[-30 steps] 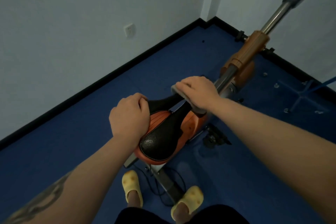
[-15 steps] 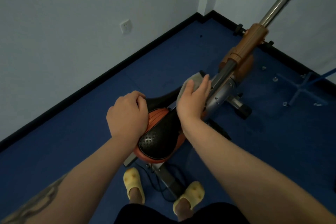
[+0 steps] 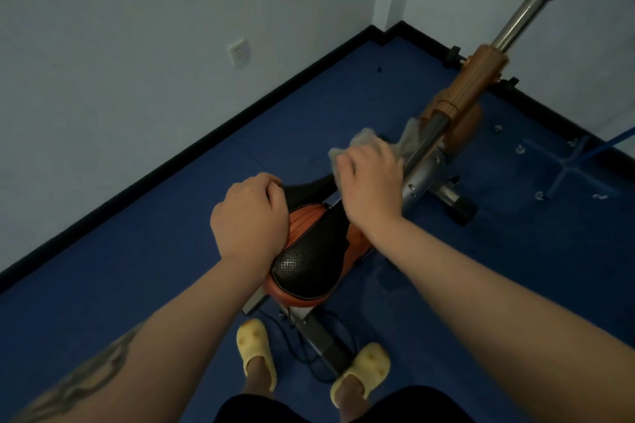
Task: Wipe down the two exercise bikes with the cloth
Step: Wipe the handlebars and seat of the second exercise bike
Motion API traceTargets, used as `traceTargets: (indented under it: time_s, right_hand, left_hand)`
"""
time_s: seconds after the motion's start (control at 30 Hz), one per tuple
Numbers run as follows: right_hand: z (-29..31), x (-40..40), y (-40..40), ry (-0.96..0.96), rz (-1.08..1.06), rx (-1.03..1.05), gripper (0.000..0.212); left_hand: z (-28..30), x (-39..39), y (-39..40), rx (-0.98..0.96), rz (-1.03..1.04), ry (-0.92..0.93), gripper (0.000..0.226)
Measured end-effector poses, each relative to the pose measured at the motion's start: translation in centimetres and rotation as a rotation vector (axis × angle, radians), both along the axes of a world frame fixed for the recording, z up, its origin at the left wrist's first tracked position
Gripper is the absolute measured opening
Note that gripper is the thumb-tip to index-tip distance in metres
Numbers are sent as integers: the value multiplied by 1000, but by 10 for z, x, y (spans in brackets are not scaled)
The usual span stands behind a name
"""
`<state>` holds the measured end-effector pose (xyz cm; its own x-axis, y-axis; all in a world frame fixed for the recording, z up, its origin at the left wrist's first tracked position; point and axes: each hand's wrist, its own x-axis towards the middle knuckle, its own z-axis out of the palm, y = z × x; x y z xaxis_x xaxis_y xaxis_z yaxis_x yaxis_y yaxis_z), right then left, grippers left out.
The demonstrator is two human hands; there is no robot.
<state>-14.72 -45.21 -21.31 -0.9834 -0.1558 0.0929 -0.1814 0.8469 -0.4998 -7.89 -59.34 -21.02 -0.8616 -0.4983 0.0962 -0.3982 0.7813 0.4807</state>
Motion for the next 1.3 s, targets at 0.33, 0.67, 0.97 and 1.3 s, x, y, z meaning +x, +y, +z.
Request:
traceTargets:
  time_s: [0.33, 0.67, 0.97, 1.3]
  right_hand:
    - [14, 107, -12, -245, 477, -144, 50]
    - [3, 86, -51, -202, -198, -6, 54]
    - [10, 120, -77, -191, -329, 27, 53]
    - [-18, 152, -123, 125, -1003, -955, 34]
  left_hand:
    - [-4, 10, -18, 514, 57, 142, 29]
    - [1, -4, -42, 178, -394, -118, 29]
    - [-5, -12, -51, 430, -493, -116, 29]
    - [-9, -9, -51, 476, -497, -50, 32]
